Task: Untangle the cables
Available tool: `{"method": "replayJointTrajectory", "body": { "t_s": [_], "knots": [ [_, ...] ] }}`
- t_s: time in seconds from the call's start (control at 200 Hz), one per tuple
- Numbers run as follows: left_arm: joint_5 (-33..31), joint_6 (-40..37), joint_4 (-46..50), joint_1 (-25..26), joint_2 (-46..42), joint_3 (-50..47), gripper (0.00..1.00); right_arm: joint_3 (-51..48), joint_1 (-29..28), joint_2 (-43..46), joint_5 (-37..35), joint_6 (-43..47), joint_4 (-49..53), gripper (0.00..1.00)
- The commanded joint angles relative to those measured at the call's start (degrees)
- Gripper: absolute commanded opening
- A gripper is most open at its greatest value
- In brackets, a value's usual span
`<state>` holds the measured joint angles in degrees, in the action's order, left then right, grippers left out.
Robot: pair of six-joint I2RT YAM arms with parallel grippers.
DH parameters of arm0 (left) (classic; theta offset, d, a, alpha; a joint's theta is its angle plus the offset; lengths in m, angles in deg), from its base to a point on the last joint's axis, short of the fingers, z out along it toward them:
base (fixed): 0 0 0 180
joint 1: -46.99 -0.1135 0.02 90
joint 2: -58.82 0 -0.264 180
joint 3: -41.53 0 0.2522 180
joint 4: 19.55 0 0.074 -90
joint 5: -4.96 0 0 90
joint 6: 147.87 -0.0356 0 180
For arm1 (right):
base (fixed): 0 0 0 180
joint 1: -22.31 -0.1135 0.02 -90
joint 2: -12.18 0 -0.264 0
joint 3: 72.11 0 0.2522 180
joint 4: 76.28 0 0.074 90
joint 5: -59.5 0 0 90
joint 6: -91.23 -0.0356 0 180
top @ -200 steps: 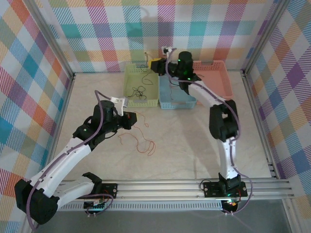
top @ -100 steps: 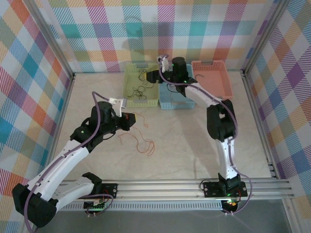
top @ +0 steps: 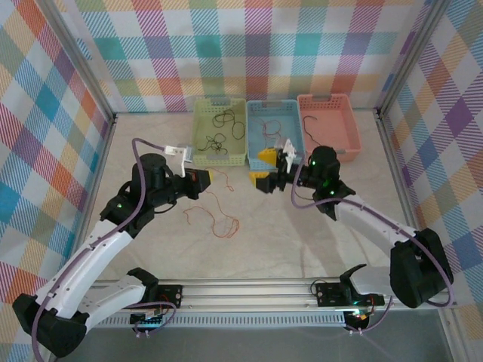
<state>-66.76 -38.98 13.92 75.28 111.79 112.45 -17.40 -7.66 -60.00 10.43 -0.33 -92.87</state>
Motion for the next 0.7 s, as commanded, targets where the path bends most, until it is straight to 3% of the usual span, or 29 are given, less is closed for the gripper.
{"method": "replayJointTrajectory", "body": {
  "t_s": [0.0,0.125,0.53,0.695],
  "knots": [
    [2.2,1.2,1.2,-0.6,-1.0,2.8,0.00,-0.1,-2.2,0.5,4.6,6.3,-0.4,0.85],
    [2.7,1.4,1.9,-0.6,-1.8,3.7,0.00,2.8,-5.3,-2.6,4.3,11.1,3.0,0.85],
    [2.7,1.1,4.2,-0.6,-3.6,5.8,0.00,9.1,-11.7,-15.0,5.7,14.0,5.2,0.83],
    [2.3,0.6,5.2,-0.6,-4.3,7.0,0.00,9.5,-13.1,-19.0,11.3,13.4,6.5,0.79]
  ]
}}
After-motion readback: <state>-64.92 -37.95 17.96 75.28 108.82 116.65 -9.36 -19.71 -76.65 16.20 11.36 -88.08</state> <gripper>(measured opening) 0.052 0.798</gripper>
